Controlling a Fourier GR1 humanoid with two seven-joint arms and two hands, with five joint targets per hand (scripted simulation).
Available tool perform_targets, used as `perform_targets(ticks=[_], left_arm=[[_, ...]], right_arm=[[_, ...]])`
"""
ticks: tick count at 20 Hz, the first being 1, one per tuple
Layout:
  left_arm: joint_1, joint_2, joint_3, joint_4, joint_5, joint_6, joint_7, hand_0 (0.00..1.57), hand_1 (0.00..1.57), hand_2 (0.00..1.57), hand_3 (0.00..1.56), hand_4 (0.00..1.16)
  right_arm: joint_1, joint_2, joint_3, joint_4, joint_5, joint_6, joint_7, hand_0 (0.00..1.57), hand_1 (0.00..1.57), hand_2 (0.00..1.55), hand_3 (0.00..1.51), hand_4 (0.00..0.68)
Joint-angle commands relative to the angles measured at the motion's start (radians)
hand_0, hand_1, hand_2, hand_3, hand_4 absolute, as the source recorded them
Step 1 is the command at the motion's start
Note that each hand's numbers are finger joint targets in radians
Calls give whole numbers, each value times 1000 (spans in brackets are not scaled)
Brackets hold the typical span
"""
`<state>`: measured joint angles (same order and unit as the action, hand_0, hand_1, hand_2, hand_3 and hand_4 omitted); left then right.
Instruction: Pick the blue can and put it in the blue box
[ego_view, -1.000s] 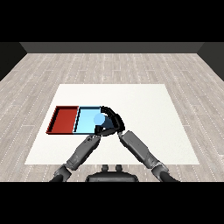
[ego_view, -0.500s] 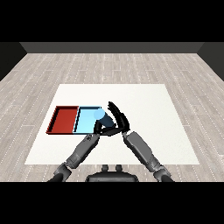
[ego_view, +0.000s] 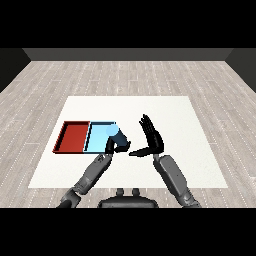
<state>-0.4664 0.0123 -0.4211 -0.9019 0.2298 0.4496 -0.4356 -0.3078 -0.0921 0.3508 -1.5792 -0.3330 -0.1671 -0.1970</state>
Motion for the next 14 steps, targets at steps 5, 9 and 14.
perform_targets(ticks=[5, 9, 14], left_arm=[[-22, 55, 51, -38, -57, 0, 81, 1571, 1571, 1571, 1492, 1131], [-35, 120, 92, 8, -56, -22, 114, 1571, 1571, 1571, 1501, 1132], [-44, 210, 206, 118, -26, -48, 145, 1571, 1571, 1571, 1496, 1120]], right_arm=[[192, -73, -145, -176, -83, 65, -47, 0, 0, 0, 0, 0], [288, -162, -256, -271, -130, 100, -45, 0, 0, 0, 0, 0], [296, -143, -273, -214, -122, 109, -53, 0, 0, 0, 0, 0]])
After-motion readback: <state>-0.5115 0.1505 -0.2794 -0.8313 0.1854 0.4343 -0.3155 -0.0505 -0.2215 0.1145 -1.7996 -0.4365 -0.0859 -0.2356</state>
